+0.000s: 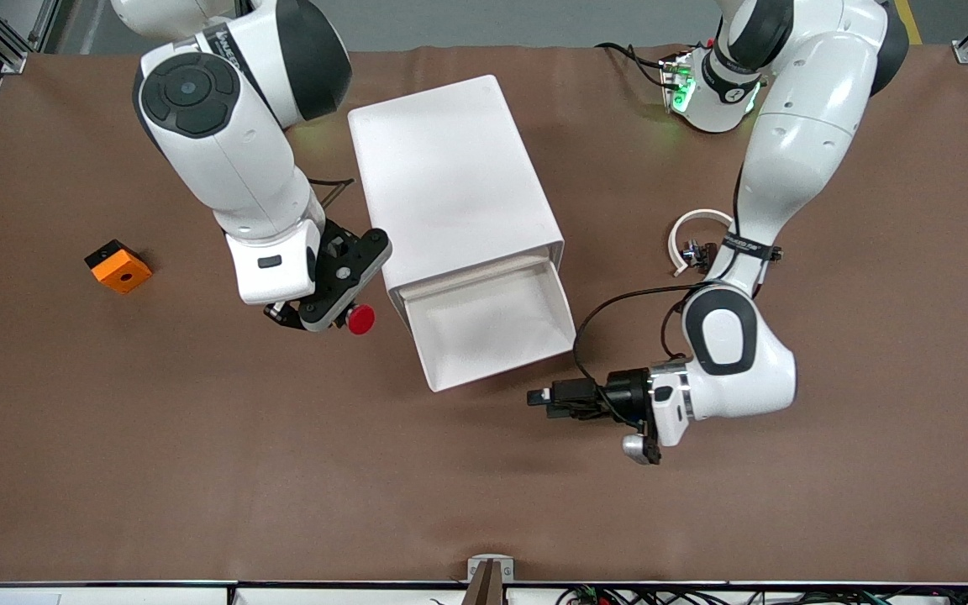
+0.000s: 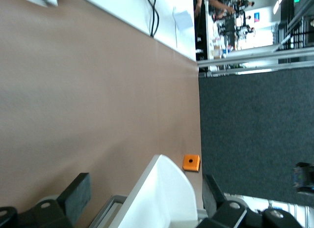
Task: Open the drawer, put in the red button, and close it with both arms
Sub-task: 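Carry the red button over the open drawer while the left gripper withdraws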
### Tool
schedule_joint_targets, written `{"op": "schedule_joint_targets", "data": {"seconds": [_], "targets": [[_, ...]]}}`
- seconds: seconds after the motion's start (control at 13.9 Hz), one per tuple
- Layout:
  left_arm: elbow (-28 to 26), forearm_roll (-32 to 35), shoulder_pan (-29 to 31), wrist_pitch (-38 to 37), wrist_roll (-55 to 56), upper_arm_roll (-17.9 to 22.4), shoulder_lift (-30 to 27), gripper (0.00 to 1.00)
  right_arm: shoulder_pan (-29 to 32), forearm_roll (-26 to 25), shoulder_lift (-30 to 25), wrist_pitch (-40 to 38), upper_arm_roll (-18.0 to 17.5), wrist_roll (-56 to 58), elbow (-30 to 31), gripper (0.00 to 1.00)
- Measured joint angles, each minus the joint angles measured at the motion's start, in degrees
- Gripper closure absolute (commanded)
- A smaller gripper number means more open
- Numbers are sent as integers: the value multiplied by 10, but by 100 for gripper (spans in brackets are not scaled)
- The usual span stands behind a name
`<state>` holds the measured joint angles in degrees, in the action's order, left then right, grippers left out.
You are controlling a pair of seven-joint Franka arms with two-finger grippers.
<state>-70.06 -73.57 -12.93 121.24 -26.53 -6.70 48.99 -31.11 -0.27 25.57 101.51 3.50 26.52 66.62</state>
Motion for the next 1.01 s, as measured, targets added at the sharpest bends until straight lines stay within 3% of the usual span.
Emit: {"op": "schedule_joint_targets", "data": {"seconds": [0.14,0.29,0.65,1.01], "targets": [[2,32,5,-1,64,25,-24,0,0,0,15,37,0,1,-10,100],[5,107,6,-4,148,55,-54,0,-2,0,28,75,0,3,-12,100],[5,399,32,-110,331,77,-141,0,-34,-1,62,118,1,38,-28,100],[3,679,36,-250,387,78,-214,0,-52,-7,88,143,4,215,-47,100]]}}
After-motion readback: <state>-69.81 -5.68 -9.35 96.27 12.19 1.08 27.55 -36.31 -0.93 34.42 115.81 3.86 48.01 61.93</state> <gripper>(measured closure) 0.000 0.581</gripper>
